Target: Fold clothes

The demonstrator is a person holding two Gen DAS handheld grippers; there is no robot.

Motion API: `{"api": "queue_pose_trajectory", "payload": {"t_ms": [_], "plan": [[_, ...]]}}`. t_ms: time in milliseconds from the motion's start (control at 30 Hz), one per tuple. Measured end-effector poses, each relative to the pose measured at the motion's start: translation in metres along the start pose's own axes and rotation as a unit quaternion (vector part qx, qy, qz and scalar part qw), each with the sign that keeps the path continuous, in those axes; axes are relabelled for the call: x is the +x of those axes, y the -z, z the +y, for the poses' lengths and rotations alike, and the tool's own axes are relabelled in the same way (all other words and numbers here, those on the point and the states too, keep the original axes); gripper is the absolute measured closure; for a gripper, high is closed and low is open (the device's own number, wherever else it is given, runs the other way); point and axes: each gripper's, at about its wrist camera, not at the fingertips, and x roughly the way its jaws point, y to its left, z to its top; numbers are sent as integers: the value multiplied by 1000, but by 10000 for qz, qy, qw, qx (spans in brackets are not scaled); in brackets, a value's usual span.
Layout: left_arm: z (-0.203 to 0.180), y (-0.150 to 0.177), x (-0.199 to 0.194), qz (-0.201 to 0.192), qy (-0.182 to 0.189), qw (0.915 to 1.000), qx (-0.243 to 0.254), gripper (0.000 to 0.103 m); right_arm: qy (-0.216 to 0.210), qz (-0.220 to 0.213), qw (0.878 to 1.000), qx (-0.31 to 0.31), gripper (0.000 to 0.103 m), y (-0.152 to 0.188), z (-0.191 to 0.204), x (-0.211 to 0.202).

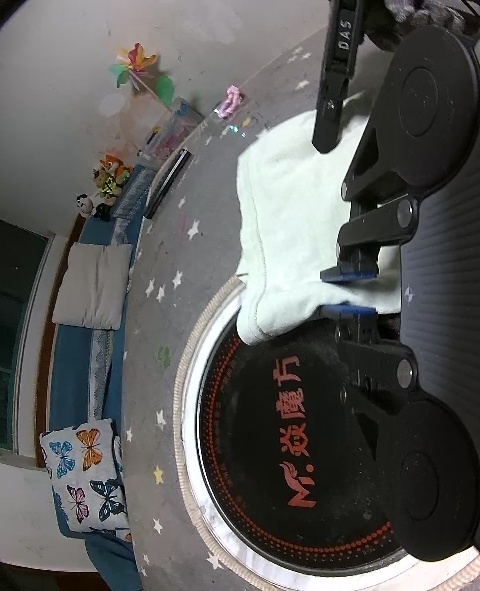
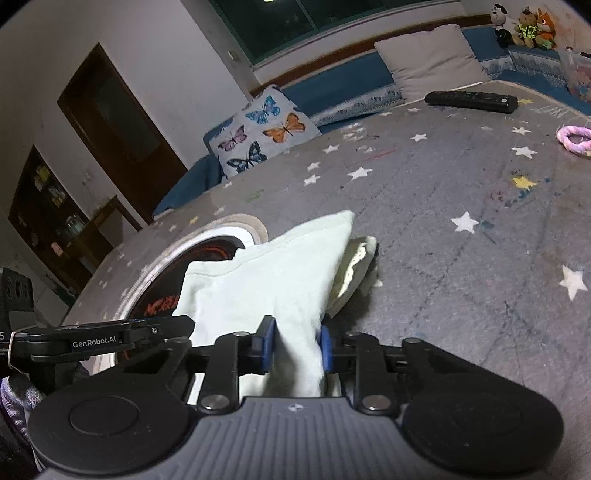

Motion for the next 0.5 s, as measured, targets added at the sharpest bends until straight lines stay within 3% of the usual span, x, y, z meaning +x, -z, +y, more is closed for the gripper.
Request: {"api": "queue_pose_trajectory", "payload": {"t_ms": [200,500], "plan": [[-18,-15,-7,-168,138,9997,98,95,-89,-184,9997,114,86,-2,-2,-11],[-57,-44,11,-255,261,9985,405,95,184,-465,9987,-8,87,-33,-18,-31]]}}
